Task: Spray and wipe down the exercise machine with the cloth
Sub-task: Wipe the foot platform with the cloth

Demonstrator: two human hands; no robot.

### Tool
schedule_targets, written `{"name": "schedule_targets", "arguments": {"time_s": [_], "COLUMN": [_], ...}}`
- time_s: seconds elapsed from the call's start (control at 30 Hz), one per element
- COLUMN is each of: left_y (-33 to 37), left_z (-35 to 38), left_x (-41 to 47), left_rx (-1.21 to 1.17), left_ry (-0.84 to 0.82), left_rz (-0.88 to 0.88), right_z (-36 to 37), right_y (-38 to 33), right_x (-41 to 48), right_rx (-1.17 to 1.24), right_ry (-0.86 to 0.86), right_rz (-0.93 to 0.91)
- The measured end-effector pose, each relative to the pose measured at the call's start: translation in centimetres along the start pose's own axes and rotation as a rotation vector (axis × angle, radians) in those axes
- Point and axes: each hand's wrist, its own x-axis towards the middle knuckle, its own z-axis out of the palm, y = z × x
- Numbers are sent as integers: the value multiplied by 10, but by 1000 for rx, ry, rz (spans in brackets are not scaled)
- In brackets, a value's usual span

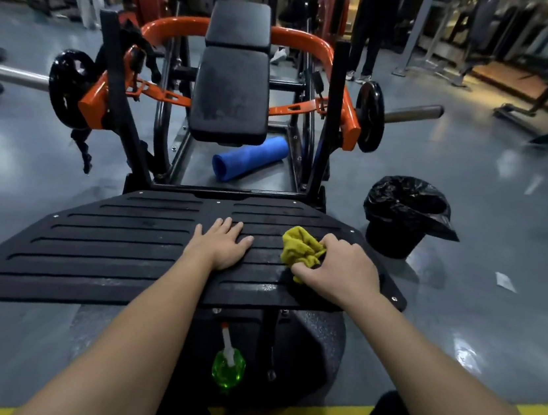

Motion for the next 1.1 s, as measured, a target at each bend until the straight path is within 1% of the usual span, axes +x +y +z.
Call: {"name": "schedule_targets", "arguments": {"time_s": [0.07, 0.2, 0.33, 0.63, 0.87, 0.97, 1.1], "left_y": [1, 1, 2, 0, -4, -4, -5], "left_z": [-1, 1, 0, 3, 9, 8, 9], "left_x": [0, 2, 0, 8, 13, 14, 17], "left_rx": [7, 7, 1, -19, -47, -45, -35], "left_ry": [-1, -2, -9, 14, 47, 55, 69], "left_rz": [0, -1, 0, 19, 8, 5, 4], "right_z": [2, 15, 25, 64, 93, 94, 83], "right_y": [-7, -14, -17, -18, -37, -32, -24], "right_x": [5, 22, 58, 190, 284, 294, 272], "right_rx": [-19, -55, -54, -56, -68, -68, -63], "right_ry": [-9, 76, 115, 65, -4, -31, -55], "right_rz": [44, 92, 110, 60, 82, 70, 0]}}
